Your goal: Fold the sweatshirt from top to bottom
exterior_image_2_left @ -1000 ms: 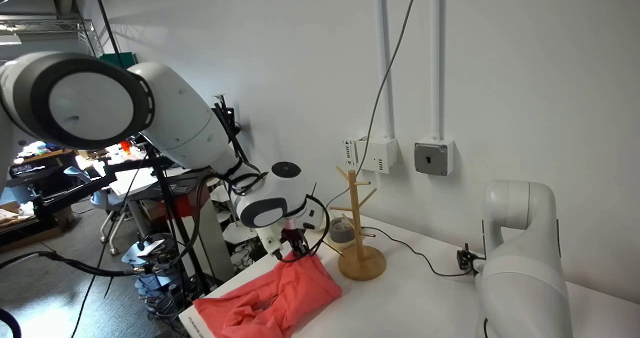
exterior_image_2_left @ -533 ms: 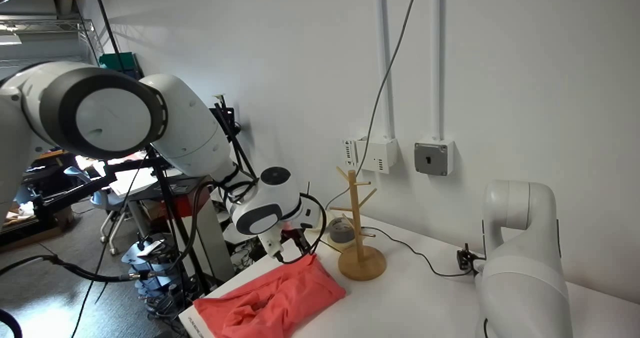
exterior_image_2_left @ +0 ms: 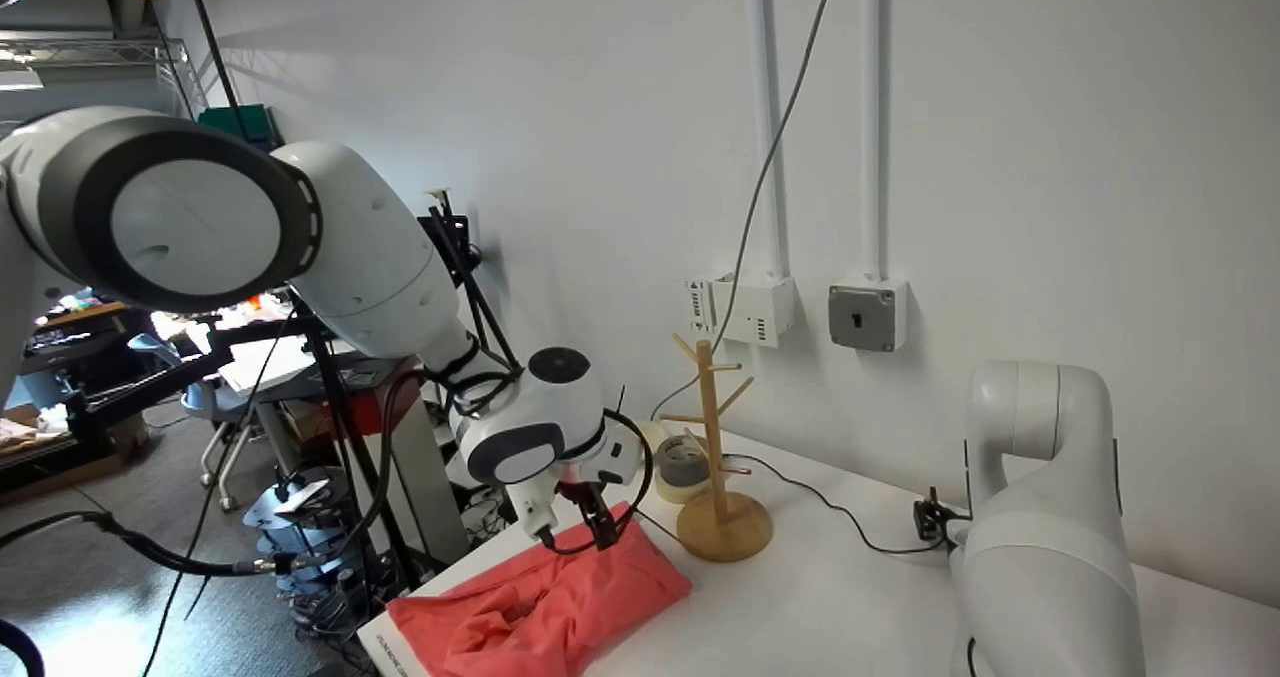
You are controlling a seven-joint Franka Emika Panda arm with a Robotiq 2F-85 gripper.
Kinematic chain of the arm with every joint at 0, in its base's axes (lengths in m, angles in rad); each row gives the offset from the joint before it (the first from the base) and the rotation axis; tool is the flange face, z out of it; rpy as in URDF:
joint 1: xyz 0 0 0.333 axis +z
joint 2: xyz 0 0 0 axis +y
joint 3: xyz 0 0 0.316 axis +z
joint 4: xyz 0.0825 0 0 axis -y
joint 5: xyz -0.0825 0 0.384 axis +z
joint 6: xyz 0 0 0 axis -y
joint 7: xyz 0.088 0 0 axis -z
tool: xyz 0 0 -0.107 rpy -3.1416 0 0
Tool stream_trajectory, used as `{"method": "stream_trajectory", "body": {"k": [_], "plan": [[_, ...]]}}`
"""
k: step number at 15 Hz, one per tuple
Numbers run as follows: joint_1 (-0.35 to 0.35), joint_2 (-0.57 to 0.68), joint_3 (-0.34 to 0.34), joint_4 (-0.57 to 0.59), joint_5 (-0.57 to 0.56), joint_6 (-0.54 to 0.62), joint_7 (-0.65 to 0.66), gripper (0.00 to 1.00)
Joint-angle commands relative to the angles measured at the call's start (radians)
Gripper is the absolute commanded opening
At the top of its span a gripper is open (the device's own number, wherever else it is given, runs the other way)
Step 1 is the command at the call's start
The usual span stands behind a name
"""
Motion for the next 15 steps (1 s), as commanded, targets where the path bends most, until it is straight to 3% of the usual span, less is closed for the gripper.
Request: {"method": "stream_trajectory", "body": {"k": [1, 8, 15], "plan": [[-0.031, -0.075, 0.006, -0.113, 0.008, -0.073, 0.028, 1.0], [0.006, -0.076, -0.012, -0.222, -0.014, -0.11, 0.022, 1.0], [0.058, 0.003, -0.039, -0.245, -0.122, 0.012, -0.024, 1.0]]}}
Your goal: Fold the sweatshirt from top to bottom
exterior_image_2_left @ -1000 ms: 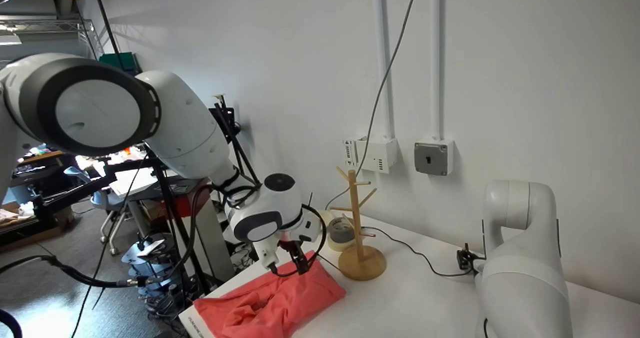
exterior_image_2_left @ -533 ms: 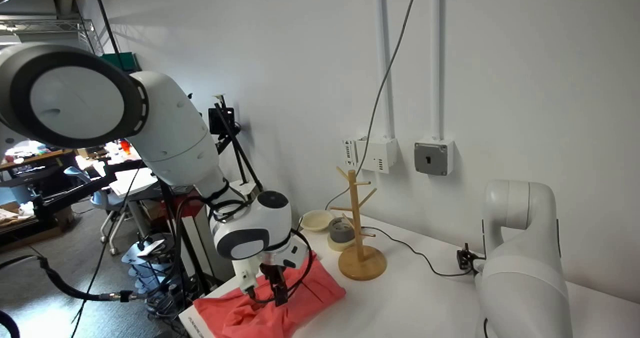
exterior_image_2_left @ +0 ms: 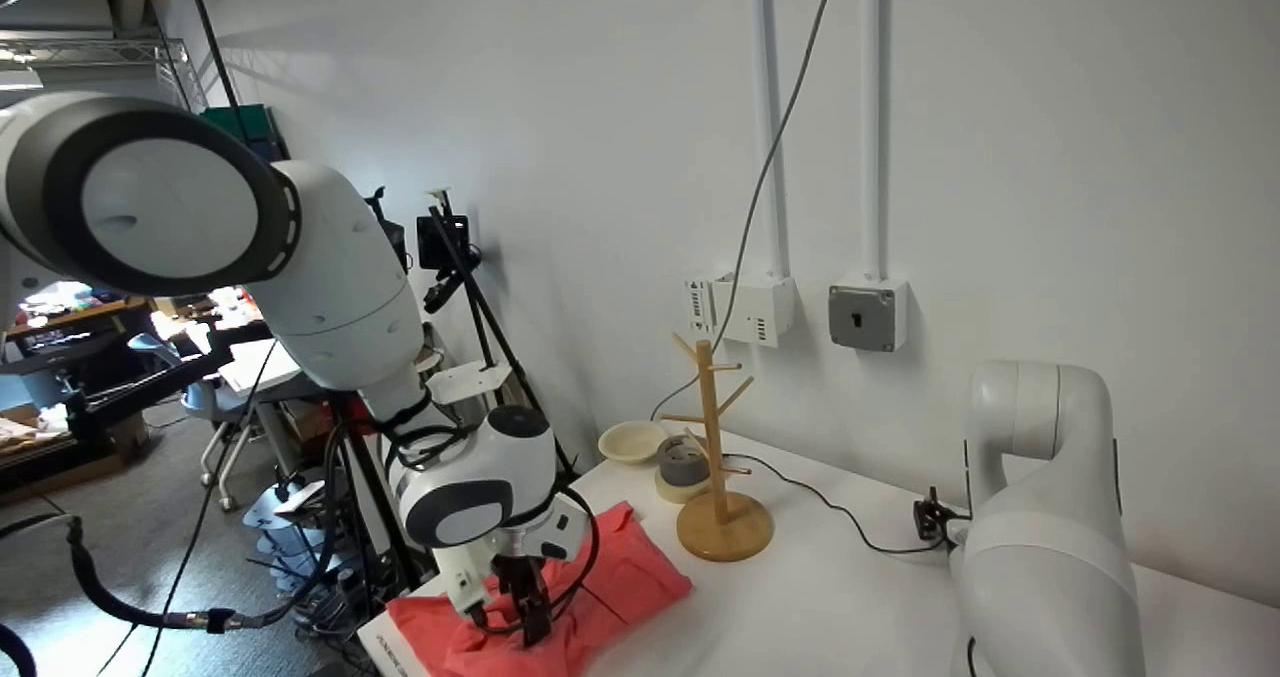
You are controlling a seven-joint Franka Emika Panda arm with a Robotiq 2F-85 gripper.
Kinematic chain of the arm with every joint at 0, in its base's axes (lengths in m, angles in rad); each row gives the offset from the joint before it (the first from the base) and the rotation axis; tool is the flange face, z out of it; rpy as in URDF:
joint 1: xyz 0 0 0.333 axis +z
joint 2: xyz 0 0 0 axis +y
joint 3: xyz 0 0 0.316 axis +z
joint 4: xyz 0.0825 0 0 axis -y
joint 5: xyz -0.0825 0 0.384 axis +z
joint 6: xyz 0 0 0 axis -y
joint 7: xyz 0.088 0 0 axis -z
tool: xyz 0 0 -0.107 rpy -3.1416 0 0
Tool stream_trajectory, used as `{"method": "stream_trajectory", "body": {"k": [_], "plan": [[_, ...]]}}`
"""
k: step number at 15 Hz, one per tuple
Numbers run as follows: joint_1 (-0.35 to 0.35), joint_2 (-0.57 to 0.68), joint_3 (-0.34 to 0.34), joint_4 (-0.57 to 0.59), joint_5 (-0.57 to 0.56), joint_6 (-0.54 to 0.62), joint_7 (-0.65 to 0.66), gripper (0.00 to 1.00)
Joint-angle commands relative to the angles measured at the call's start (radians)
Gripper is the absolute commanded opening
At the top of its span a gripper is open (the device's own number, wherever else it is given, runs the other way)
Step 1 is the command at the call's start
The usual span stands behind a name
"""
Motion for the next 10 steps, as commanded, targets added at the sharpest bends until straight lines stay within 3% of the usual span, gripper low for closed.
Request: {"method": "stream_trajectory", "body": {"k": [1, 4, 10], "plan": [[0.04, 0.061, -0.04, 0.002, -0.079, 0.081, -0.017, 1.0], [0.084, 0.116, -0.107, 0.014, -0.16, 0.119, -0.004, 1.0], [0.242, 0.177, -0.385, 0.063, -0.358, 0.129, 0.032, 1.0]]}}
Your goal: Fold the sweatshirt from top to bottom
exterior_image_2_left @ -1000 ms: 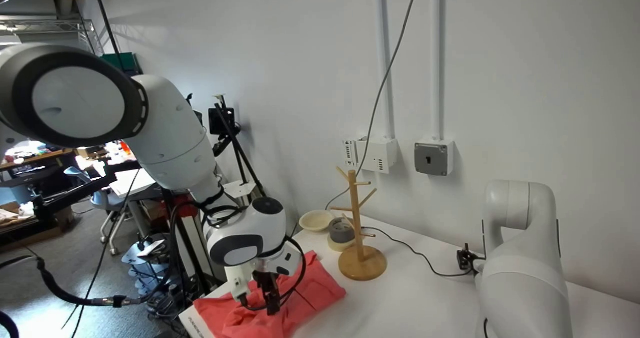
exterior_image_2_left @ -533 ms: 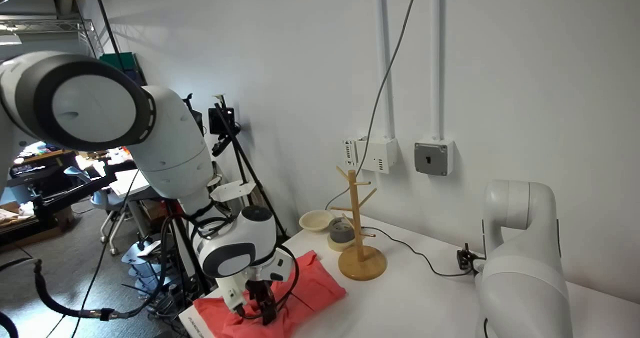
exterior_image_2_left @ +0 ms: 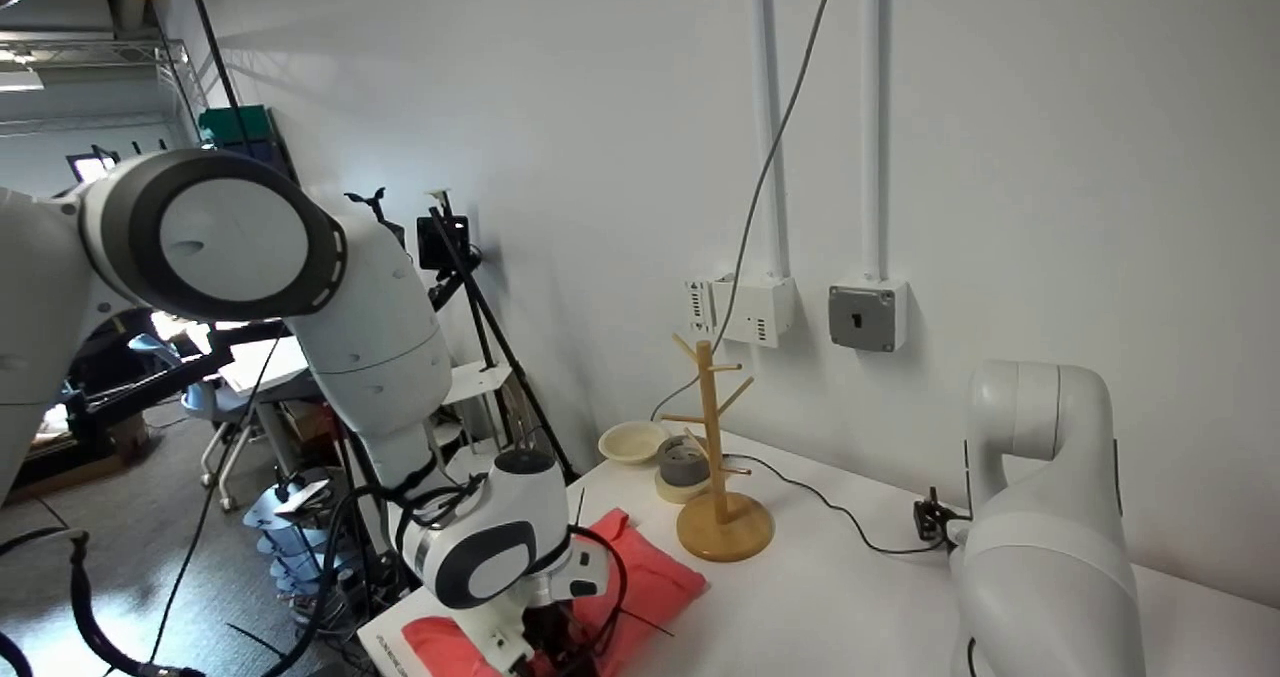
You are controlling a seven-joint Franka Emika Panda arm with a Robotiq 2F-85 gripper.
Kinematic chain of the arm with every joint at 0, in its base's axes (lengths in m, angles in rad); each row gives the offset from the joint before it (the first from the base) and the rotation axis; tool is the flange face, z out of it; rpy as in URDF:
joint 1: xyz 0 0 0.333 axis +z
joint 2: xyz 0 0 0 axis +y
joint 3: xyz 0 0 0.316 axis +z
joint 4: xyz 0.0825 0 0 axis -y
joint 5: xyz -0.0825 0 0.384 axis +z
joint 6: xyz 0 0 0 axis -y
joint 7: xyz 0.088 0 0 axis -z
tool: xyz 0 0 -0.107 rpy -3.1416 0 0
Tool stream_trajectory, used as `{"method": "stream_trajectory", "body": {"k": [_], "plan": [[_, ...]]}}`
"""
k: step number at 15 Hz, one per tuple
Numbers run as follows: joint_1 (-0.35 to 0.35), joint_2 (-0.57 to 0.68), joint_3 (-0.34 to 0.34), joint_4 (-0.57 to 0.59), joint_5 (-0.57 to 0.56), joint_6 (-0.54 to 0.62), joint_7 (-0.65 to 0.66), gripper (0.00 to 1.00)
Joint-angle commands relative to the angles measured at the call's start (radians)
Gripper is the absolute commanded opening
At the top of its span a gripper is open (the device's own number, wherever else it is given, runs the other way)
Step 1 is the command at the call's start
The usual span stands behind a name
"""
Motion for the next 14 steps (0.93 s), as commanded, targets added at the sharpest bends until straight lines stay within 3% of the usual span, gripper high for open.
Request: {"method": "stream_trajectory", "body": {"k": [1, 5, 7, 10, 14], "plan": [[0.088, 0.057, -0.166, 0.052, -0.105, 0.027, 0.033, 1.0], [0.14, 0.076, -0.3, 0.104, -0.175, 0.035, 0.059, 1.0], [0.142, 0.089, -0.336, 0.133, -0.18, 0.034, 0.074, 1.0], [0.121, 0.091, -0.34, 0.153, -0.163, 0.003, 0.096, 1.0], [0.072, 0.041, -0.287, 0.117, -0.126, -0.075, 0.138, 1.0]]}}
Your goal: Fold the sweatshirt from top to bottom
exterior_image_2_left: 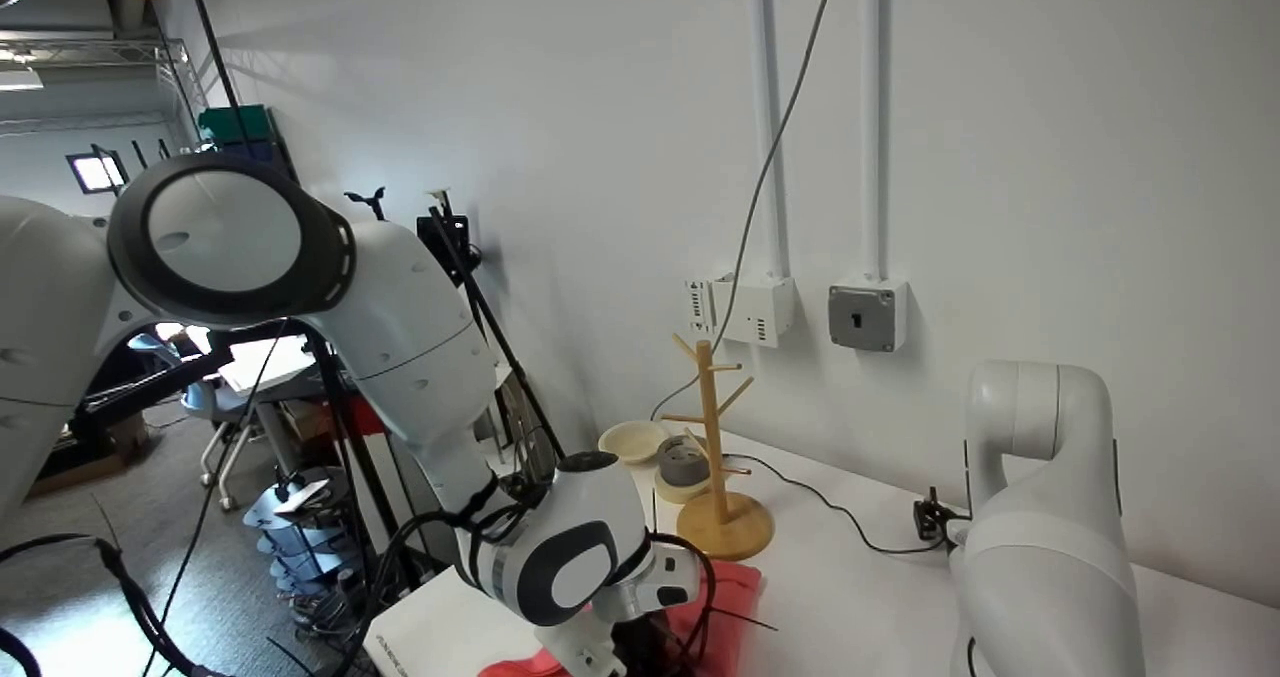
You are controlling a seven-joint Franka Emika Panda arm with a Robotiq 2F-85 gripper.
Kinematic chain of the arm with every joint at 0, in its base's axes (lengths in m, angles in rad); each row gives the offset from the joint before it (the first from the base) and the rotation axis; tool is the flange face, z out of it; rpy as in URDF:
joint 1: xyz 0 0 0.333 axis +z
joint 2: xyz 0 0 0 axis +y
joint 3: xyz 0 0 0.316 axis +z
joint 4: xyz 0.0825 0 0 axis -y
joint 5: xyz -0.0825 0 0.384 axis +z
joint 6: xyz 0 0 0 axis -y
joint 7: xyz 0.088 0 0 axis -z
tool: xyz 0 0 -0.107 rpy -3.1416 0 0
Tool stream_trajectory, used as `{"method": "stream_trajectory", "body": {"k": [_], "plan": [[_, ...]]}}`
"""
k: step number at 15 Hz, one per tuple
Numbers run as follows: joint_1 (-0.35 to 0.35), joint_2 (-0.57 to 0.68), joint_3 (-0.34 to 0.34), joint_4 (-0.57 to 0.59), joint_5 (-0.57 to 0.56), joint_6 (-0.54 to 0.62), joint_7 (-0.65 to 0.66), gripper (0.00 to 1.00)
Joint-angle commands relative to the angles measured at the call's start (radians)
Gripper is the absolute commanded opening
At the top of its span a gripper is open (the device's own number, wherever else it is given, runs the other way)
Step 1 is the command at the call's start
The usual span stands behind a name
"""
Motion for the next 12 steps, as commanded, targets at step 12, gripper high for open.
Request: {"method": "stream_trajectory", "body": {"k": [12], "plan": [[-0.279, -0.174, 0.342, -0.067, 0.194, -0.335, -0.019, 1.0]]}}
